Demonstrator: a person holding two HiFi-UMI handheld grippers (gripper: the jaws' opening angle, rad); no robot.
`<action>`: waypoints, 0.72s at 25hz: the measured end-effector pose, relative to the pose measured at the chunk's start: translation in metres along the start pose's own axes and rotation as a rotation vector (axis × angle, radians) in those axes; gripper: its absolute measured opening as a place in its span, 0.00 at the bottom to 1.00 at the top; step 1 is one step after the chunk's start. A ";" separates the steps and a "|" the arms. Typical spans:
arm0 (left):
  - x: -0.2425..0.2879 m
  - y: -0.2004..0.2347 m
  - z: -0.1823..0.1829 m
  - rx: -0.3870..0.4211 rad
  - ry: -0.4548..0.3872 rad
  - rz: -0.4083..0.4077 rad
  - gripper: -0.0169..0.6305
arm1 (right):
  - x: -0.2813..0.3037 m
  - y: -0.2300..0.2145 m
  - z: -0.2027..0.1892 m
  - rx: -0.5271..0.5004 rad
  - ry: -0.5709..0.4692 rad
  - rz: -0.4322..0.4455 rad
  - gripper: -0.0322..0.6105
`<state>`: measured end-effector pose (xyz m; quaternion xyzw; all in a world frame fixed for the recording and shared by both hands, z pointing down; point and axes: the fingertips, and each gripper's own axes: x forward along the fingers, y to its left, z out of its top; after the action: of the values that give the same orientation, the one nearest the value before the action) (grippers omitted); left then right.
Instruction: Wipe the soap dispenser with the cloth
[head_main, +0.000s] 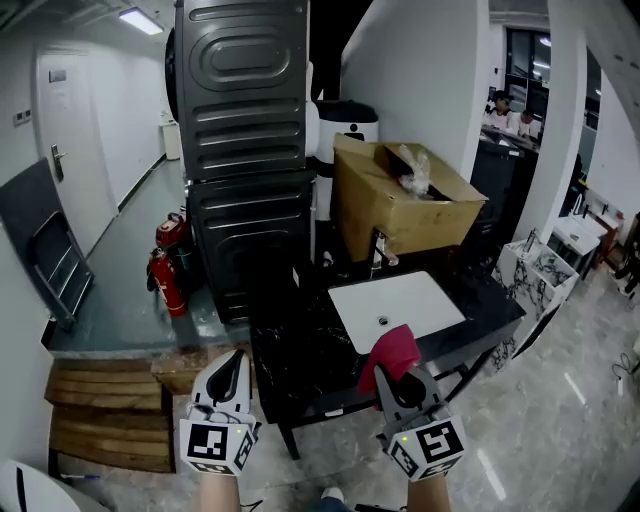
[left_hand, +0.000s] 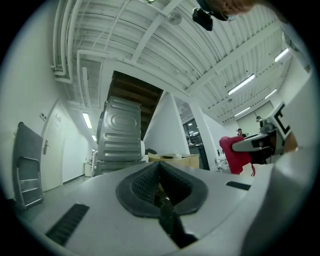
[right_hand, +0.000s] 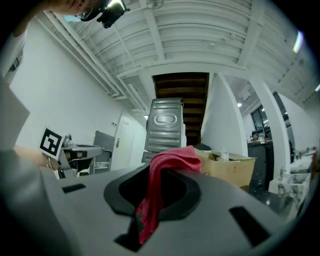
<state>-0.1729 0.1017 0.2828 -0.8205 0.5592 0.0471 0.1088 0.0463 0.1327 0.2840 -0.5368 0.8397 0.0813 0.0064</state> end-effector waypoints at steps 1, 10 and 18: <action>0.011 0.000 -0.001 0.014 0.000 0.019 0.05 | 0.010 -0.008 0.000 0.001 -0.003 0.020 0.13; 0.067 0.006 -0.020 -0.047 -0.018 0.121 0.05 | 0.070 -0.052 -0.026 -0.010 0.027 0.137 0.13; 0.105 0.021 -0.050 -0.070 0.042 0.058 0.05 | 0.104 -0.074 -0.056 0.036 0.054 0.154 0.13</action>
<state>-0.1559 -0.0123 0.3077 -0.8081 0.5830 0.0523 0.0668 0.0732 0.0011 0.3193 -0.4723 0.8798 0.0521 -0.0129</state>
